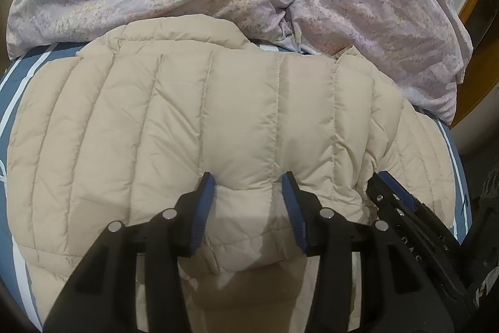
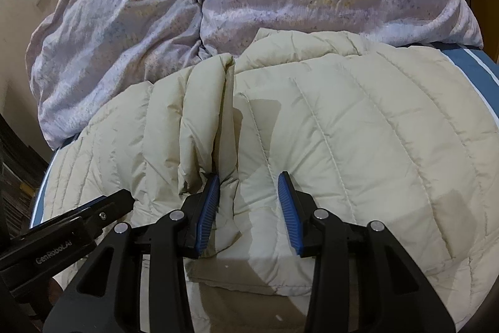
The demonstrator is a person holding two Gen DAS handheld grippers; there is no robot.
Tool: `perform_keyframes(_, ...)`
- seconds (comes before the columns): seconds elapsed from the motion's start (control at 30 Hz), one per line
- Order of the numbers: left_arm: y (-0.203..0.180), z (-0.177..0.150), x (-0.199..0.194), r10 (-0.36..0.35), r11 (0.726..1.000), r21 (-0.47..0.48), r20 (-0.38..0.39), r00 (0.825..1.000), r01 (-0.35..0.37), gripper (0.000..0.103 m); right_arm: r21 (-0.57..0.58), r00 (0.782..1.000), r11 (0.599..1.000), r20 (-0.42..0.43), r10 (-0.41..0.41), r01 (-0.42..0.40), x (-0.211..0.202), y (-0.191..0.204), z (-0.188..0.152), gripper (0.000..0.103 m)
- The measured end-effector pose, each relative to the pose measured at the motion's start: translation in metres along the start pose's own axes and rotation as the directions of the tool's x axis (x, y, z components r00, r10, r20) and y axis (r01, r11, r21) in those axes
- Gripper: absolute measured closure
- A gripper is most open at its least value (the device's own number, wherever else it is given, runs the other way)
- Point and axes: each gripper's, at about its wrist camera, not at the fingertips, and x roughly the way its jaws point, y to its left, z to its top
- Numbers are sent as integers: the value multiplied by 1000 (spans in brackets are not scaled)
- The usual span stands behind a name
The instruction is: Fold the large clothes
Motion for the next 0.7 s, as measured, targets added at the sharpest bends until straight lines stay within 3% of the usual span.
perform_keyframes(0.27,-1,-1,4,8,1000,4,0,1000,-8,55,-31,999,999,-17,-39,39,8,3,-3,62)
perform_keyframes(0.57,4,-8,-10,-4,1000,-9,-9,1000,4,54,-23,999,999,-19,-25,25,9,1,-4,61)
perform_keyframes(0.67,11,-17,-29,2,1000,-5,-4,1000,-2,54,-18,999,1000,-38,3,-3,7,1,-2,50)
perform_keyframes(0.7,15,-21,-36,8,1000,-2,4,1000,-8,53,-18,999,1000,-43,7,-8,5,2,-1,42)
